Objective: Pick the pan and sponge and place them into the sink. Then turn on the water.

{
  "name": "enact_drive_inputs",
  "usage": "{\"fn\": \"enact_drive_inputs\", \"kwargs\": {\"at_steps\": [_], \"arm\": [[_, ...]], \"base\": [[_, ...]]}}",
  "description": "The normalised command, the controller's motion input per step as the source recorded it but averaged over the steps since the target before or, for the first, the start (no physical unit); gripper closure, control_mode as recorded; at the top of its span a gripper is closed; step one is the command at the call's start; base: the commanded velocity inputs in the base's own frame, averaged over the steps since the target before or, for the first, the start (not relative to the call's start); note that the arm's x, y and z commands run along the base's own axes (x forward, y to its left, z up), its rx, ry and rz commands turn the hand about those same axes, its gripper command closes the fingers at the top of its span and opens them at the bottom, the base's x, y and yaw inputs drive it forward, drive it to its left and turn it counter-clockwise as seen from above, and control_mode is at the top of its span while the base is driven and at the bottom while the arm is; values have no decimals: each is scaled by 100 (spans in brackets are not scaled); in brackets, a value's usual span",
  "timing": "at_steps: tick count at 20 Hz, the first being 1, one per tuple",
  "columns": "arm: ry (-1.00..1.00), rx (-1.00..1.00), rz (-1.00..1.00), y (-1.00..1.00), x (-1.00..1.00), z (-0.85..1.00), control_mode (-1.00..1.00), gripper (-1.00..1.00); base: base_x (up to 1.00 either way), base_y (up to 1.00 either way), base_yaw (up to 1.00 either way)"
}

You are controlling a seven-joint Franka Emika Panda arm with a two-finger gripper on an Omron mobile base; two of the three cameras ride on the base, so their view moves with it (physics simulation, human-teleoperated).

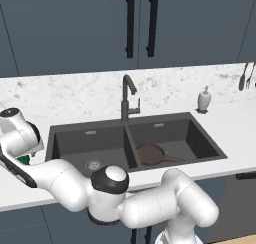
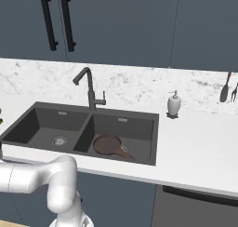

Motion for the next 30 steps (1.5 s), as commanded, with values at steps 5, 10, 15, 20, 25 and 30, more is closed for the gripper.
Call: {"fn": "enact_drive_inputs", "kwargs": {"at_steps": [5,10,15,20,25,30], "arm": [[4,-6,0,3,27,-16,-100,-100],[0,-2,0,17,29,-18,-100,-100],[0,0,0,14,18,-18,-100,-100],[3,0,0,18,8,-27,-100,-100],[7,0,0,15,9,-25,-100,-100],[9,0,0,10,12,-27,-100,-100]], "base": [[0,0,0],[0,0,0],[0,0,0],[0,0,0],[0,0,0],[0,0,0]]}}
